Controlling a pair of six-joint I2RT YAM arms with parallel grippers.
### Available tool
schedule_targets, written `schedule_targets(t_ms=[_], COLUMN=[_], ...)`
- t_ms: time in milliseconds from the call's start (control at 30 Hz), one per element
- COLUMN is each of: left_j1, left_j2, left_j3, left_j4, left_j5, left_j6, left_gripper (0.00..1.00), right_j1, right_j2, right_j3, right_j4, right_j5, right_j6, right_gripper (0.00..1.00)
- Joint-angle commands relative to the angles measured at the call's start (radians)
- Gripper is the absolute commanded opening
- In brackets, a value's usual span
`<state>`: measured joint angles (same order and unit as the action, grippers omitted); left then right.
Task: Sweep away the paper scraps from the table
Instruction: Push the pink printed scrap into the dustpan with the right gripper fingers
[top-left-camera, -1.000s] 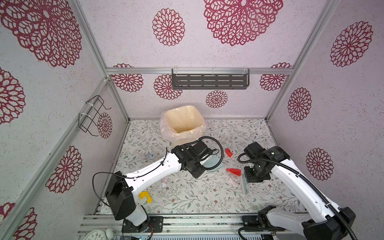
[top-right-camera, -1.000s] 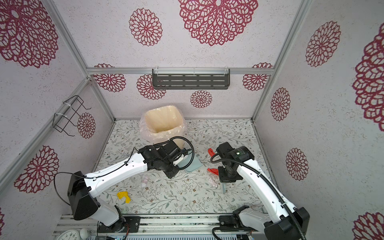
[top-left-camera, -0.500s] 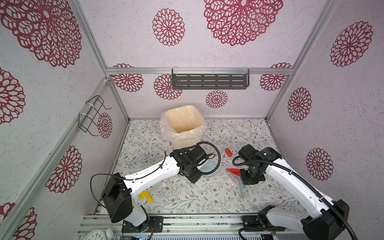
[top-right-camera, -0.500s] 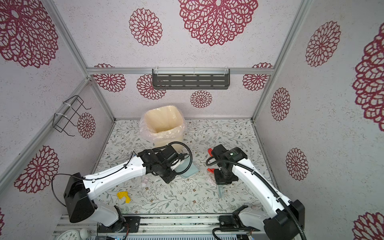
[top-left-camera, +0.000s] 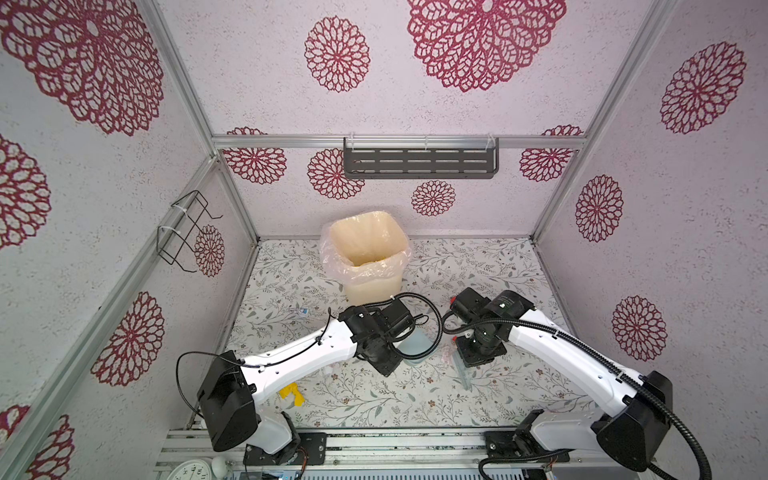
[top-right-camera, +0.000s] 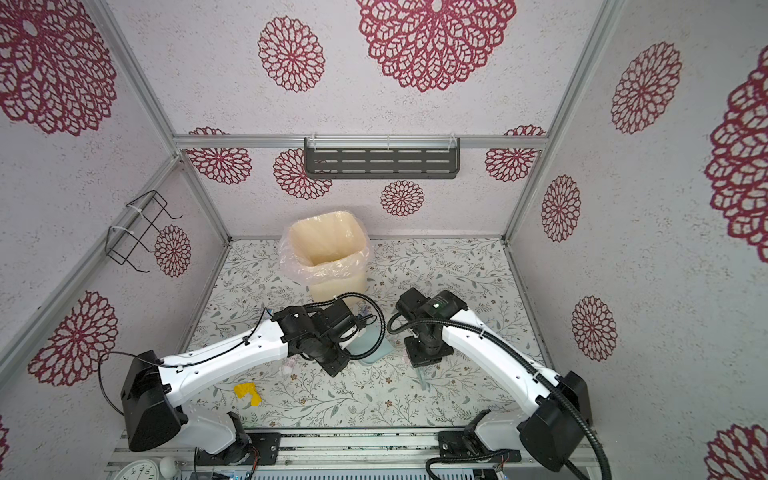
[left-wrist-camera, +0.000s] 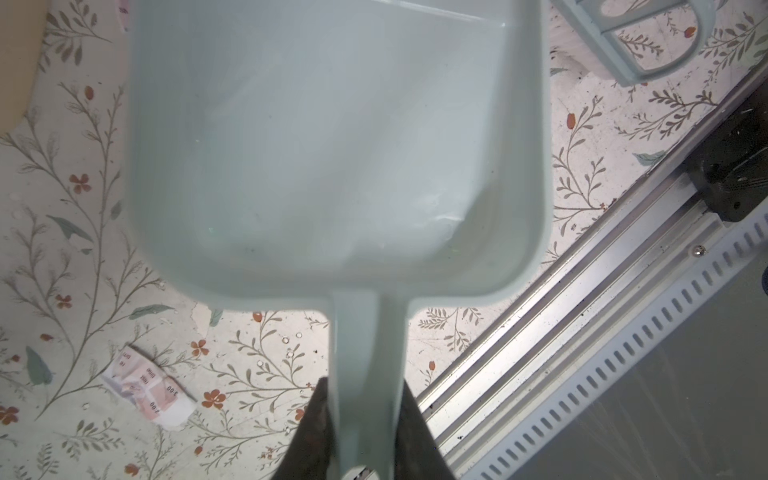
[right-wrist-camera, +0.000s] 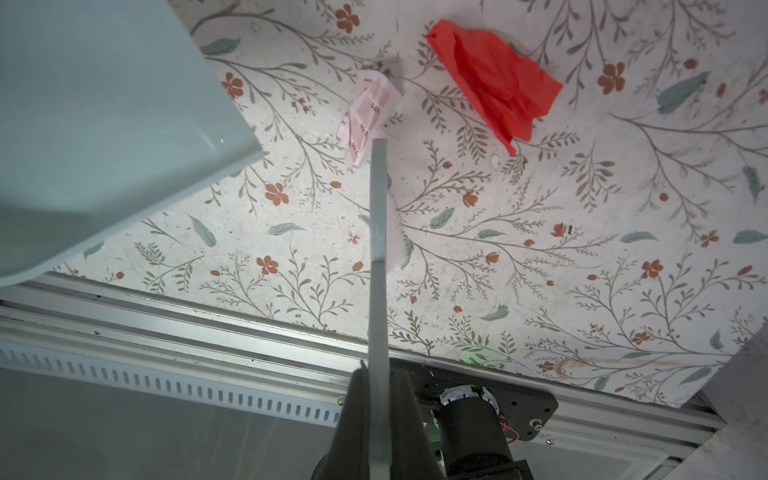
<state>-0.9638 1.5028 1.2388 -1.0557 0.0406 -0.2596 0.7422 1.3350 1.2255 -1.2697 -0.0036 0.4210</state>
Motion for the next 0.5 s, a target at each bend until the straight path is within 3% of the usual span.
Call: schedule_targets(t_ms=[0, 200, 467], left_j1=[-0.009, -0.018, -0.042], left_j2=[-0.025, -0.024, 0.013], left_j3=[-0.018, -0.033, -0.048], left_j4=[-0.012, -0.015, -0.02], left_j5=[0.006, 0.015, 0.026], left_j6=[-0.02, -0.027, -0.02], left_gripper=[0.0, 0.0, 0.0], right_j1=[0.016, -0.017, -0.07], right_j2=[0.002, -0.001, 0.05], right_j3=[0.039, 0.058, 0.072], right_j4=[-0.001, -0.092, -0.033], right_j5=[-0.014, 0.089, 0.086], right_j6=[0.024, -0.008, -0.061], right_gripper=[0.0, 0.0, 0.0])
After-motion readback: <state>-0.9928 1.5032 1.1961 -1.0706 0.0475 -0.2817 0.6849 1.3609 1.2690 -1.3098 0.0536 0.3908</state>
